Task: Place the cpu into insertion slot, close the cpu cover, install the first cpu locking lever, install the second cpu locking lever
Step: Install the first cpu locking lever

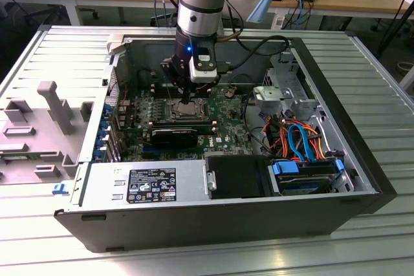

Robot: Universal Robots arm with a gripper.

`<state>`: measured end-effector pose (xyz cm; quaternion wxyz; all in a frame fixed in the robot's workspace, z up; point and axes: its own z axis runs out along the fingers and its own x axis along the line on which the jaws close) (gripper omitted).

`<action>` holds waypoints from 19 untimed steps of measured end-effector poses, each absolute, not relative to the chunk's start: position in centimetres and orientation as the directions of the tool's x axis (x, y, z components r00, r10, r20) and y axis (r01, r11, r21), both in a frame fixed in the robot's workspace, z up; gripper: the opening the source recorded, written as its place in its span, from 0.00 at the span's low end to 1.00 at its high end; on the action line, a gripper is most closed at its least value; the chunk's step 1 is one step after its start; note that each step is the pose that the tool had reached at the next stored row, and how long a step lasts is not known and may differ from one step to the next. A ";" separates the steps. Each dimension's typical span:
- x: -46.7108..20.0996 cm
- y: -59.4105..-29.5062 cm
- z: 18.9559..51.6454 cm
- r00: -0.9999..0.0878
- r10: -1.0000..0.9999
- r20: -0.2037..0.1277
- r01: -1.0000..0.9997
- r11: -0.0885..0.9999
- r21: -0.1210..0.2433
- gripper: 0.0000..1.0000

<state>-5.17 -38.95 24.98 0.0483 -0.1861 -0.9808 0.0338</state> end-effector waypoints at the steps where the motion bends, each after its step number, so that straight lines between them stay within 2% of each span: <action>1: -5.2 -38.9 25.0 -0.927 0.366 0.082 0.359 0.929 -0.084 0.11; 19: -5.2 -38.9 25.0 -0.940 0.331 0.082 0.324 0.942 -0.084 0.11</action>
